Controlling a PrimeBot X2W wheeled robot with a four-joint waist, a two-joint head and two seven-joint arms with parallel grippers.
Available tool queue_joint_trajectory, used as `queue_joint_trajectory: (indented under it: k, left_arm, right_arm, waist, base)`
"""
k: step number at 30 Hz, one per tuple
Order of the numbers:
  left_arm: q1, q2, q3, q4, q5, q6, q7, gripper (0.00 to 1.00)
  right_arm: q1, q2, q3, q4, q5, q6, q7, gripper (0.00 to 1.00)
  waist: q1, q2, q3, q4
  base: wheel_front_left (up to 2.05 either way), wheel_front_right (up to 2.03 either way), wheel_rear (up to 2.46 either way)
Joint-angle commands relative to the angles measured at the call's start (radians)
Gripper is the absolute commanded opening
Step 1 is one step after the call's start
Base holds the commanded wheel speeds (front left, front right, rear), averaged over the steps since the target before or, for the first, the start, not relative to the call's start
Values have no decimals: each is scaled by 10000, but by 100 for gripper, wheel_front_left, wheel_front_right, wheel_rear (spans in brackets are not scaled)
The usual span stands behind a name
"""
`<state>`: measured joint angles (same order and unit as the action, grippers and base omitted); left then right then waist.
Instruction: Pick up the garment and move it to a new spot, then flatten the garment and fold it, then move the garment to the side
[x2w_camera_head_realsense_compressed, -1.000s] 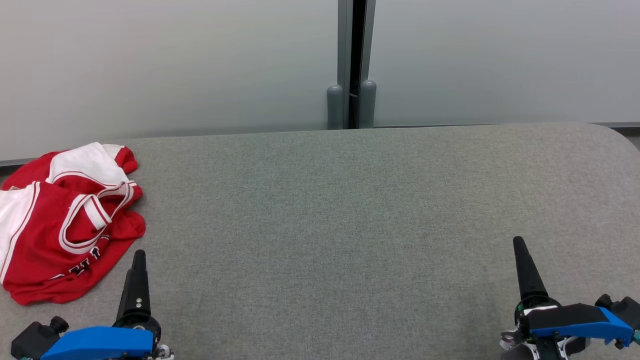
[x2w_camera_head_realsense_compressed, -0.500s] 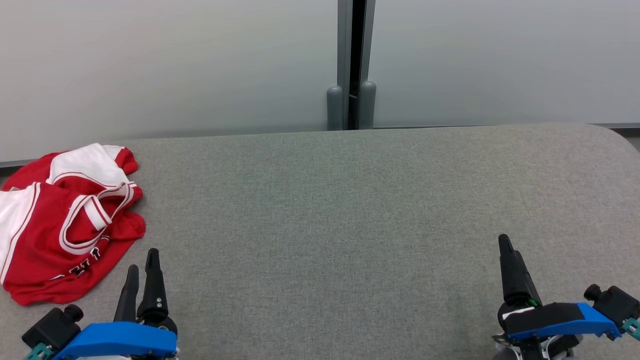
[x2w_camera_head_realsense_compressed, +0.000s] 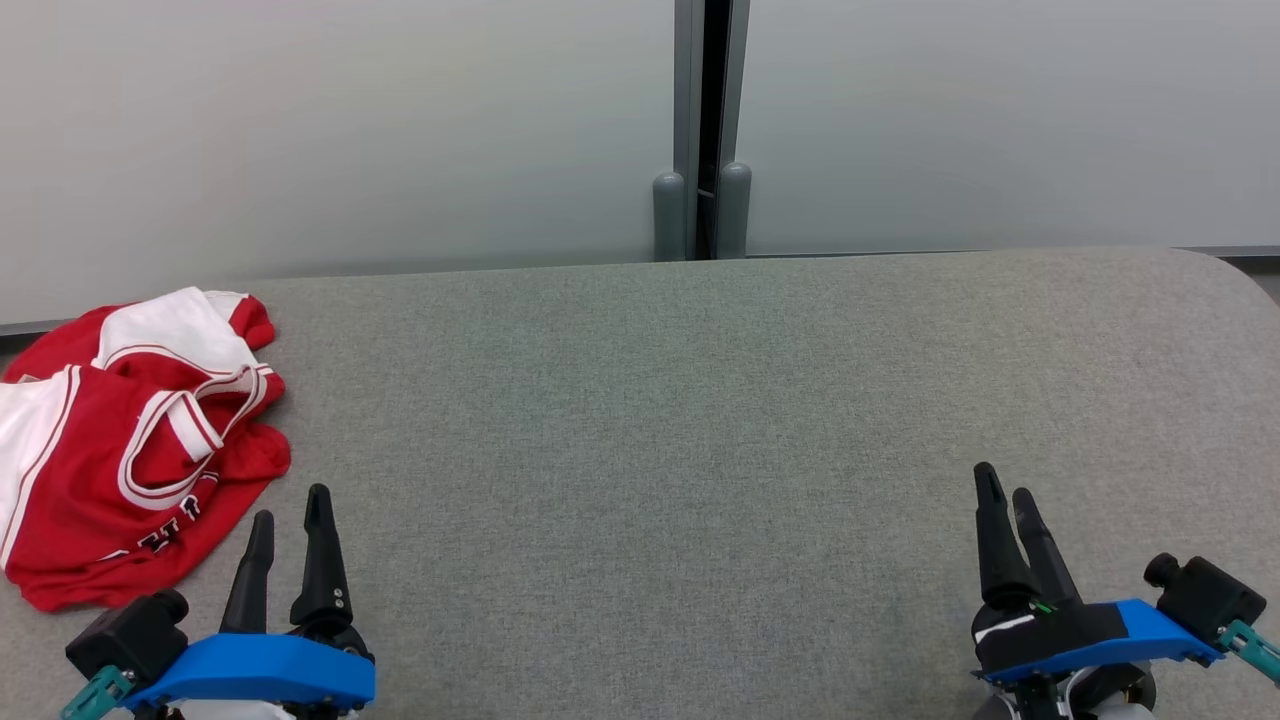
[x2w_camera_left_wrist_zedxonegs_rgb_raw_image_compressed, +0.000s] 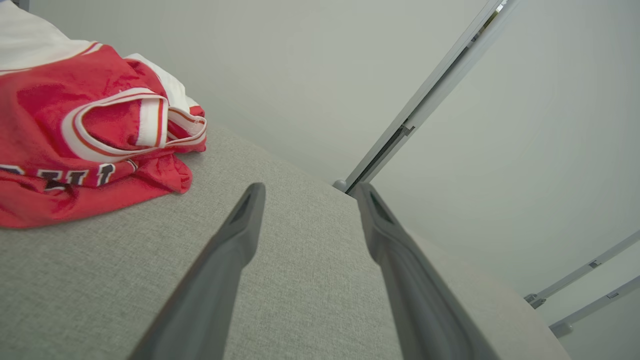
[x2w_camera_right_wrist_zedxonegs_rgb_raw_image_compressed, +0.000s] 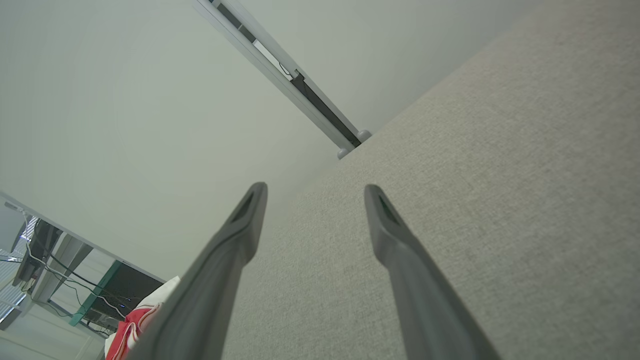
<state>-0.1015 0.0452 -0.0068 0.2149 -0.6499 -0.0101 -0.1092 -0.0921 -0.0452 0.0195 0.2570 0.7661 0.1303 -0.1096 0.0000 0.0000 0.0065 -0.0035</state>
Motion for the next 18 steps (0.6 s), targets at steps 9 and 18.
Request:
queue_joint_trajectory:
  k: [9,18]
  left_arm:
    - [-260,104,-138,-132,1191,120,-340,100]
    - [-292,114,-234,-82,2133,185,-570,100]
  right_arm:
    - [-253,-52,166,-82,-1086,4,-335,100]
    - [-269,-56,270,-77,-1919,4,-560,100]
  waist:
    - [0,0,18,-11]
    - [0,0,33,-9]
  base:
    - [0,0,0]
    - [0,0,0]
